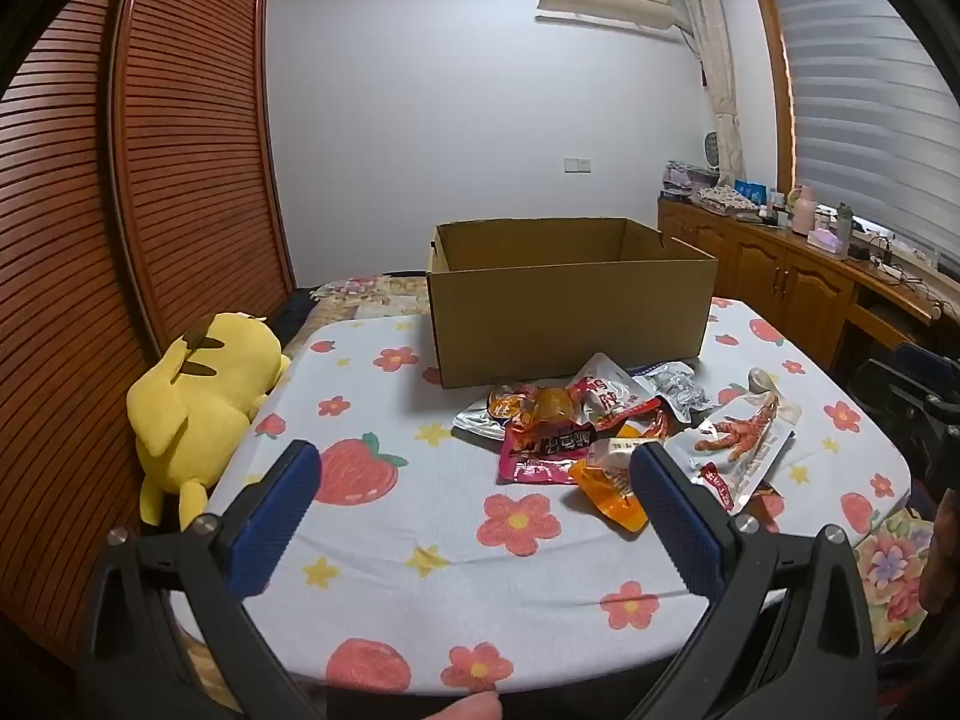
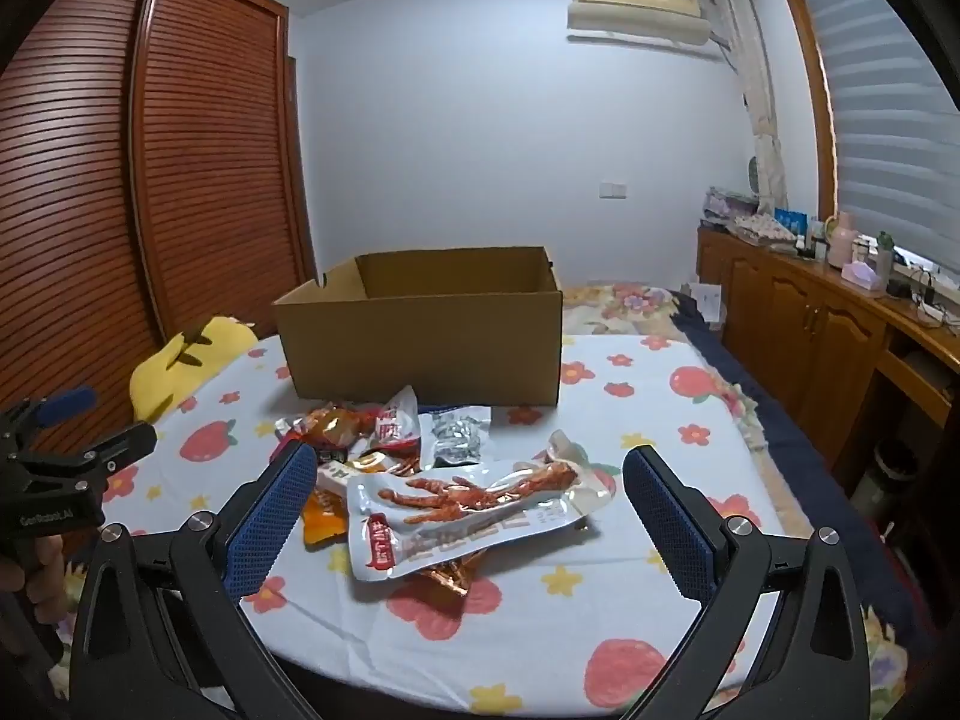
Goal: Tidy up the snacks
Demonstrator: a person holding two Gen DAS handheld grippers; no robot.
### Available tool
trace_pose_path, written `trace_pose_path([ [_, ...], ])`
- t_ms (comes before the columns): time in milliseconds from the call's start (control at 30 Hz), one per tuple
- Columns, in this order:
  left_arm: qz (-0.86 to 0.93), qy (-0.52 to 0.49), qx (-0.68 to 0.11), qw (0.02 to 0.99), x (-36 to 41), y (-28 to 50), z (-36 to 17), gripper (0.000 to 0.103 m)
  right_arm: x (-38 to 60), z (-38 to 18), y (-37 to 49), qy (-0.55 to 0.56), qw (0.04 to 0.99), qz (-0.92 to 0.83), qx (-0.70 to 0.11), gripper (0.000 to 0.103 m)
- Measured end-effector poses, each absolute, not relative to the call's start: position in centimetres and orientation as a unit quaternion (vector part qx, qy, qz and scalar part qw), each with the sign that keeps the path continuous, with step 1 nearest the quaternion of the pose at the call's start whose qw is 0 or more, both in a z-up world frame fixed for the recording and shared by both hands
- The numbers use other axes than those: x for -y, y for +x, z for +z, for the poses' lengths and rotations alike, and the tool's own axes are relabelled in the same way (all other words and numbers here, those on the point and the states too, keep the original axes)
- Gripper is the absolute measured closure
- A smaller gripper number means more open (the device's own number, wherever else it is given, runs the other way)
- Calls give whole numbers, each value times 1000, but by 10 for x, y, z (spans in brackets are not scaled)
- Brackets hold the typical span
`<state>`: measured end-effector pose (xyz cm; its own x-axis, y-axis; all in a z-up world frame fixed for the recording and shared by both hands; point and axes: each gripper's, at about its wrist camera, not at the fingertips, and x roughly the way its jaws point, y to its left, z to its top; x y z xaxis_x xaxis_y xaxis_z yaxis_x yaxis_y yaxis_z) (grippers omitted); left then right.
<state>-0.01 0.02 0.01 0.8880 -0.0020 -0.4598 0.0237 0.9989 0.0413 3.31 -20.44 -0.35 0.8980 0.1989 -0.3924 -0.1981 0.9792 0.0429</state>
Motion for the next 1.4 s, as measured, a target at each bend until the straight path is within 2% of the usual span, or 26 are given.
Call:
trace_pose_path([
  [1400, -7, 28, -229, 973, 1, -2, 8, 0, 207, -3, 31, 2, 975, 99, -198, 0],
])
